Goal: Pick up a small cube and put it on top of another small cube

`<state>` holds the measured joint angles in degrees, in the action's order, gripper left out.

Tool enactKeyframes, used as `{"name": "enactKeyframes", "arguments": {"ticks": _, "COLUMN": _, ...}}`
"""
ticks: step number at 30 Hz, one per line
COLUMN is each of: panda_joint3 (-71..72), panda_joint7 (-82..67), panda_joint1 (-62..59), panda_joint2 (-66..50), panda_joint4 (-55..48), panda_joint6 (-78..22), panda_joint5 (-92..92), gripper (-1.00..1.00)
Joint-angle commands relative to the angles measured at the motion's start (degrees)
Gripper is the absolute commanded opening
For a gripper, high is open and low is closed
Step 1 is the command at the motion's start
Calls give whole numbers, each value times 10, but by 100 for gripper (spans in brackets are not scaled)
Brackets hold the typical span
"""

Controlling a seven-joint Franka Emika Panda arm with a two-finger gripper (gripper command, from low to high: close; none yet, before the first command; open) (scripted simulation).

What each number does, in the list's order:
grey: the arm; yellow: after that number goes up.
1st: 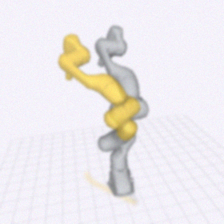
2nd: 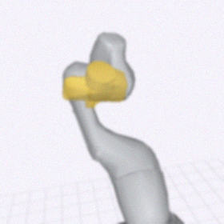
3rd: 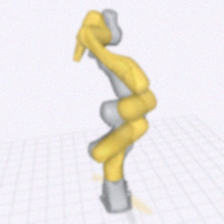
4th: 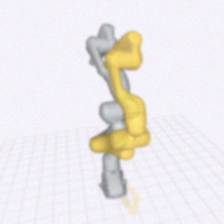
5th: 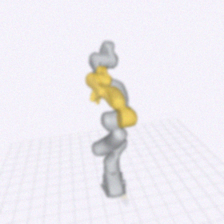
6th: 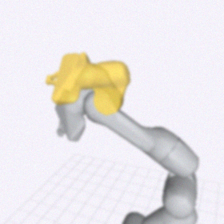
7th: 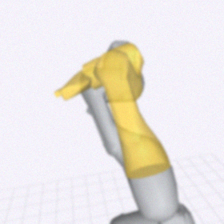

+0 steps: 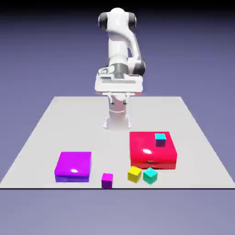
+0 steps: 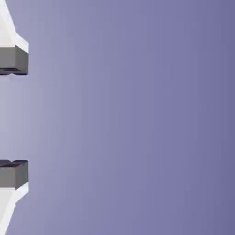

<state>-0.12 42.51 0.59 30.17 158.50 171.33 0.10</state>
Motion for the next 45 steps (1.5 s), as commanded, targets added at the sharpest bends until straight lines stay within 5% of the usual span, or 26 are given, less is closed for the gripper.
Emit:
{"name": "enactKeyframes", "arguments": {"ticks": 1, "panda_joint3": -1, "panda_joint7": 0, "panda_joint1": -1, "panda_joint2": -21, "panda_joint4": -21, "panda_joint6": -22, "panda_joint5": 1, "gripper": 0}}
{"name": "enactKeyframes", "arguments": {"ticks": 40, "panda_joint3": -39, "panda_joint7": 17, "panda_joint1": -31, "panda_joint2": -827, "panda_joint4": -831, "panda_joint6": -889, "panda_joint5": 33, "gripper": 0}}
{"name": "enactKeyframes", "arguments": {"ticks": 45, "panda_joint3": -39, "panda_joint7": 16, "panda_joint1": -28, "panda_joint2": -834, "panda_joint4": -754, "panda_joint6": -820, "panda_joint5": 36, "gripper": 0}}
